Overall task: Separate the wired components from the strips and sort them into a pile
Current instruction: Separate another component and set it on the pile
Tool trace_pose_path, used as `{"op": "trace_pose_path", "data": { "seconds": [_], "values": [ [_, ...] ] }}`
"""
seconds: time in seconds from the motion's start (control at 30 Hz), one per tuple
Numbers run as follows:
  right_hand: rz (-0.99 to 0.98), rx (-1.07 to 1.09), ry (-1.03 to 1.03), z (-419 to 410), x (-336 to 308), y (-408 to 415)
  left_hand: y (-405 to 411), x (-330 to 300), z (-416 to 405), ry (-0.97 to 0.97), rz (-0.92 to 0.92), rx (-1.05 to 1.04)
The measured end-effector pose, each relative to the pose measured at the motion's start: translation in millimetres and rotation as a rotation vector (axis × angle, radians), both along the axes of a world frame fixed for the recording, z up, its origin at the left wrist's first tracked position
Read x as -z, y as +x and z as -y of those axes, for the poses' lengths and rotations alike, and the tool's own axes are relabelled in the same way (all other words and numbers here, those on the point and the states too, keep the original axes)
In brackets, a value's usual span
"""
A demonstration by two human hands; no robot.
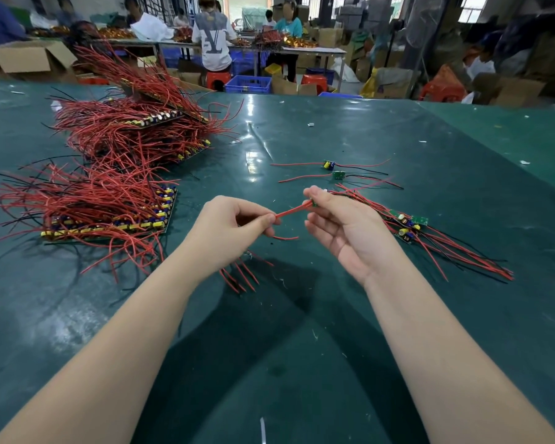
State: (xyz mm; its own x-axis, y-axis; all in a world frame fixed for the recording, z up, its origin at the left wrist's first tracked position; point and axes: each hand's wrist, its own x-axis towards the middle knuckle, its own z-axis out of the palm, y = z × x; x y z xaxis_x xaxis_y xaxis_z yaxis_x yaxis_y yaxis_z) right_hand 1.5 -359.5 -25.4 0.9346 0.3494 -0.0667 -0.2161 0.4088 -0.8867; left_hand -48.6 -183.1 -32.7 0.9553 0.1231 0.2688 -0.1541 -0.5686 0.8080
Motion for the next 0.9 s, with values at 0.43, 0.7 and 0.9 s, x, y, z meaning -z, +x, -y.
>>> {"op": "trace_pose_path", "data": {
  "seconds": [0.43,0.7,0.9],
  "values": [
    [-0.004,0.097,0.034,10,-7,4,0,-6,-8,-0.629,-0.463,0.174],
    [0.026,0.065,-0.019,4,-4,2,1,1,-11,-0.136,-0.137,0.017],
    [-0.067,0.198,0.064,10,-3,8,3,1,-15,-0.286,-0.236,-0.011]
  ]
}}
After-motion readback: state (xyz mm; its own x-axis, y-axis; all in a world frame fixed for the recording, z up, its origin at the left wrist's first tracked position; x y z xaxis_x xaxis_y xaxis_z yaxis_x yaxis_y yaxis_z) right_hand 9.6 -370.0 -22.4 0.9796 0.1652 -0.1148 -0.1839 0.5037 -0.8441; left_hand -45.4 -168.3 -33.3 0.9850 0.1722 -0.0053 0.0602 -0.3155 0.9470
